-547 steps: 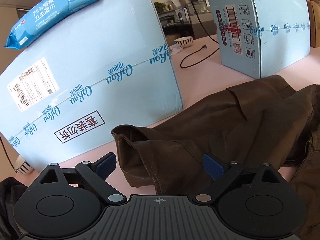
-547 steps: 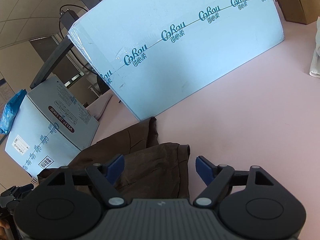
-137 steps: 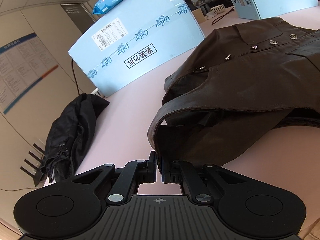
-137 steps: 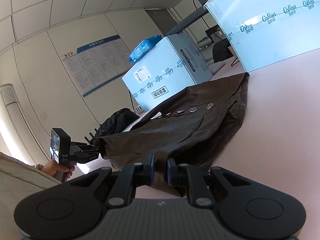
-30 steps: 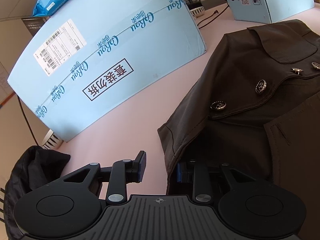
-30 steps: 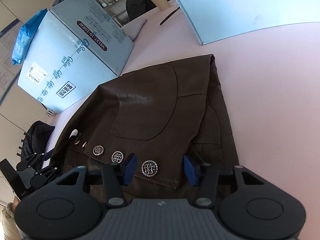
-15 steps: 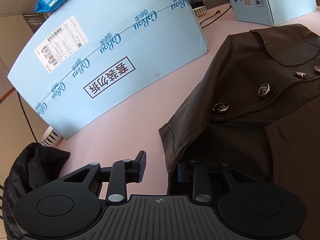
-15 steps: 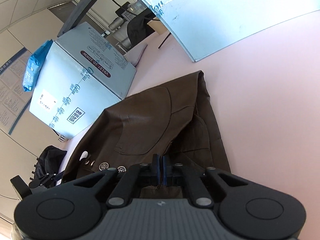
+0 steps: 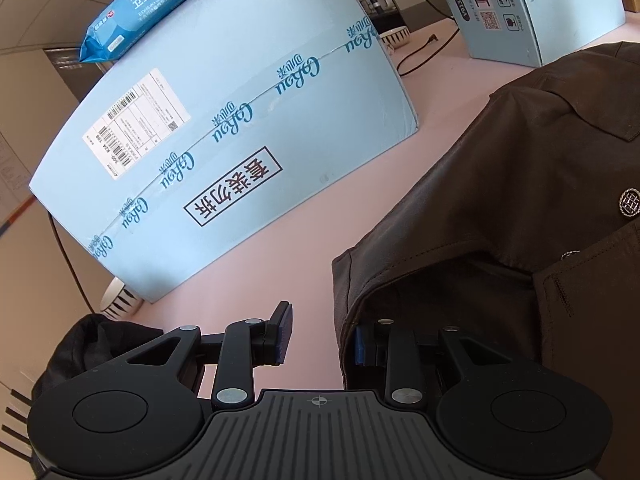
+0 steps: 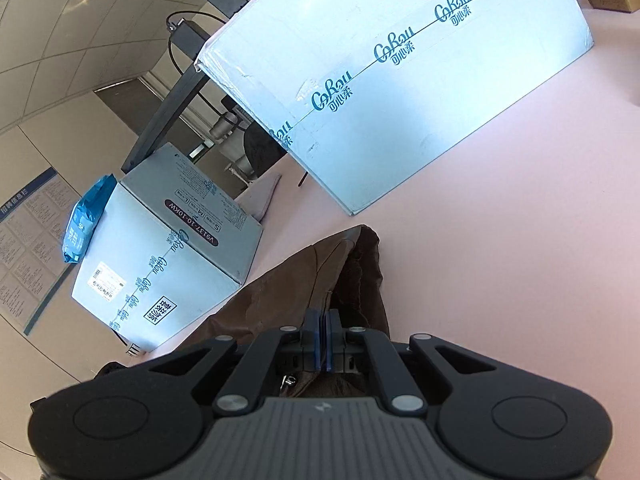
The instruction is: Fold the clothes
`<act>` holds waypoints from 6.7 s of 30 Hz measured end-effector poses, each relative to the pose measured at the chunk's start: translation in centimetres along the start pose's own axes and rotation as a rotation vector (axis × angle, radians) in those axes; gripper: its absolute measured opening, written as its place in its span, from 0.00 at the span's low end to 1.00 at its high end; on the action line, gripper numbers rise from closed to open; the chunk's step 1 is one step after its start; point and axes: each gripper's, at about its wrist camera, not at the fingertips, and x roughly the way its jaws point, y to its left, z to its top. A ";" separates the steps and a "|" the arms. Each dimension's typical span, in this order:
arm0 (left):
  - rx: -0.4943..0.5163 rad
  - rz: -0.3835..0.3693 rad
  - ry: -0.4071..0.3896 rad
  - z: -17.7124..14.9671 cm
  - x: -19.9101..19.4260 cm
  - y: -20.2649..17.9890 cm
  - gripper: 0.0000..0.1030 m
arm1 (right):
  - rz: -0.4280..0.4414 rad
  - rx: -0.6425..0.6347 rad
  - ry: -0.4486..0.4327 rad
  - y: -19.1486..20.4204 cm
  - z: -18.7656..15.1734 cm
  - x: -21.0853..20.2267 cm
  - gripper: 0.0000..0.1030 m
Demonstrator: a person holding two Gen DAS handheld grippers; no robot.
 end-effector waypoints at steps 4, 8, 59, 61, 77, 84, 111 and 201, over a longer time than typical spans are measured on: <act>-0.125 -0.081 0.017 -0.2 0.4 2.1 0.30 | 0.027 0.034 -0.019 -0.5 0.0 -0.9 0.03; -0.144 -0.092 0.030 -0.2 1.2 2.0 0.30 | 0.053 0.044 -0.028 -0.1 0.4 -0.6 0.03; -0.501 -0.758 0.227 1.9 5.5 2.5 0.89 | 0.107 0.162 0.016 -1.2 0.8 1.0 0.03; -0.527 -0.773 0.280 2.1 7.1 1.0 0.89 | 0.104 0.165 0.017 -1.4 0.7 0.8 0.03; -0.756 -0.743 0.200 1.2 8.2 1.4 0.07 | 0.111 0.184 0.038 -2.4 0.4 1.6 0.03; -0.824 -0.787 0.074 3.4 6.6 4.0 0.02 | 0.138 0.151 0.022 -1.1 0.7 2.1 0.03; -0.855 -0.796 0.012 0.9 2.7 7.3 0.02 | 0.250 0.116 -0.024 1.8 -1.2 -2.6 0.03; -0.378 -0.054 0.015 -12.5 -12.7 -1.9 0.07 | 0.212 -0.413 -0.106 0.7 -20.3 -17.5 0.08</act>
